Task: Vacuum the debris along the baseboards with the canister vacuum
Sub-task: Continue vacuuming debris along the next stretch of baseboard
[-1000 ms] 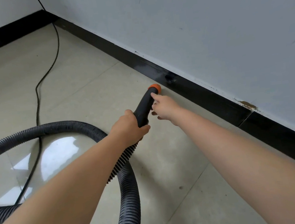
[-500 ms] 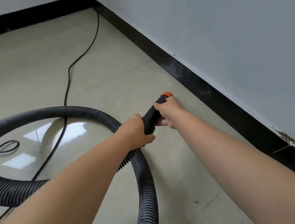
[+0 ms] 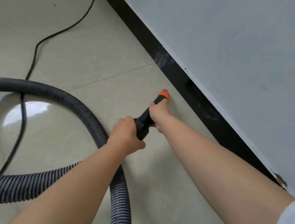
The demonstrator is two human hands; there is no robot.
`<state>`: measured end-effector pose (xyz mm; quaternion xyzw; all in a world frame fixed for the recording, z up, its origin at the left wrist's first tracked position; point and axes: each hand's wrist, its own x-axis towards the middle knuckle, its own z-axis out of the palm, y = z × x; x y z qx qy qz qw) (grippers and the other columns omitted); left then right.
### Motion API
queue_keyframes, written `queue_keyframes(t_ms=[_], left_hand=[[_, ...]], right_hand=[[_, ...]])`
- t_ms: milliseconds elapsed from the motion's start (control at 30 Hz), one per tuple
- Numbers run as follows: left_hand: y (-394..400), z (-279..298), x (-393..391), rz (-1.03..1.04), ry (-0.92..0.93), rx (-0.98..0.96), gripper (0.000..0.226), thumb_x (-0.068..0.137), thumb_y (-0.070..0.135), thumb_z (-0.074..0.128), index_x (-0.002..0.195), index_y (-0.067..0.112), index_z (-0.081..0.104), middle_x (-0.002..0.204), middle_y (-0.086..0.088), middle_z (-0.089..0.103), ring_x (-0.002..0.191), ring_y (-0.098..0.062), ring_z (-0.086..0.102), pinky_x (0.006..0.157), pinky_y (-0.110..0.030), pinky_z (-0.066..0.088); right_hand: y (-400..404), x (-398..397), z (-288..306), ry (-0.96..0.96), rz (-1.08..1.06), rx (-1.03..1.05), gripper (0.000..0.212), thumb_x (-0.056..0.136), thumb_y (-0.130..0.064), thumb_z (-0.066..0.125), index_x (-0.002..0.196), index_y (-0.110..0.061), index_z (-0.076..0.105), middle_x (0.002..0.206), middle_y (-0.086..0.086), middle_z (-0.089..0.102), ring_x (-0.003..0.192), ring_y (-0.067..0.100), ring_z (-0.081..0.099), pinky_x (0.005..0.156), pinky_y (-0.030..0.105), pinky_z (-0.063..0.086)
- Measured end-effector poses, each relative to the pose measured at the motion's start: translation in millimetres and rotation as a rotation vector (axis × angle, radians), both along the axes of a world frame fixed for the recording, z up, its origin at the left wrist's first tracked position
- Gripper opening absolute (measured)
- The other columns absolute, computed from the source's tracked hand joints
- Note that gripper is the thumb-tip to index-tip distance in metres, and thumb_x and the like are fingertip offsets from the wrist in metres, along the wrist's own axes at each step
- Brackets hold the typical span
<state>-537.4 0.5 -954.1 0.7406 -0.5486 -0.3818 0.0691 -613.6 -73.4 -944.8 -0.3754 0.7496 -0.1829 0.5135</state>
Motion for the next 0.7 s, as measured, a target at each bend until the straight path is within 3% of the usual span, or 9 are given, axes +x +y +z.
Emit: queue_keyframes(t_ms=[133, 267, 467, 700], left_hand=[[-29.5, -13.7, -7.4, -0.008, 0.064, 0.008, 0.042, 0.071, 0.02, 0.071, 0.094, 0.013, 0.037, 0.095, -0.002, 0.045, 0.068, -0.012, 0.048, 0.048, -0.02, 0.035], [-50.6, -14.4, -23.9, -0.013, 0.104, -0.02, 0.041, 0.071, 0.021, 0.072, 0.094, 0.012, 0.039, 0.081, 0.005, 0.043, 0.064, -0.006, 0.045, 0.049, -0.019, 0.036], [-51.6, -15.8, -25.0, -0.092, 0.06, -0.018, 0.038, 0.073, 0.023, 0.073, 0.088, 0.016, 0.038, 0.08, 0.007, 0.043, 0.064, -0.003, 0.044, 0.05, -0.015, 0.037], [-27.7, -10.1, -18.6, -0.224, -0.034, 0.084, 0.046, 0.07, 0.027, 0.075, 0.096, 0.014, 0.04, 0.084, 0.007, 0.045, 0.069, -0.007, 0.048, 0.058, -0.02, 0.043]], right_hand=[[-30.9, -13.0, -15.9, 0.069, 0.043, -0.056, 0.039, 0.098, -0.021, 0.041, 0.135, -0.013, 0.031, 0.126, 0.016, 0.052, 0.106, 0.033, 0.057, 0.08, 0.04, 0.052], [-53.9, -34.6, -14.5, 0.103, 0.139, -0.087, 0.042, 0.099, -0.021, 0.038, 0.139, -0.013, 0.026, 0.13, 0.015, 0.049, 0.103, 0.029, 0.054, 0.069, 0.032, 0.042], [-46.3, -49.9, -16.4, -0.042, 0.099, -0.099, 0.056, 0.098, -0.023, 0.043, 0.147, -0.017, 0.016, 0.129, 0.015, 0.047, 0.108, 0.034, 0.054, 0.08, 0.043, 0.055], [-9.0, -64.8, -30.9, -0.197, -0.019, -0.063, 0.071, 0.095, -0.026, 0.05, 0.15, -0.024, 0.004, 0.125, 0.007, 0.048, 0.102, 0.031, 0.059, 0.072, 0.046, 0.058]])
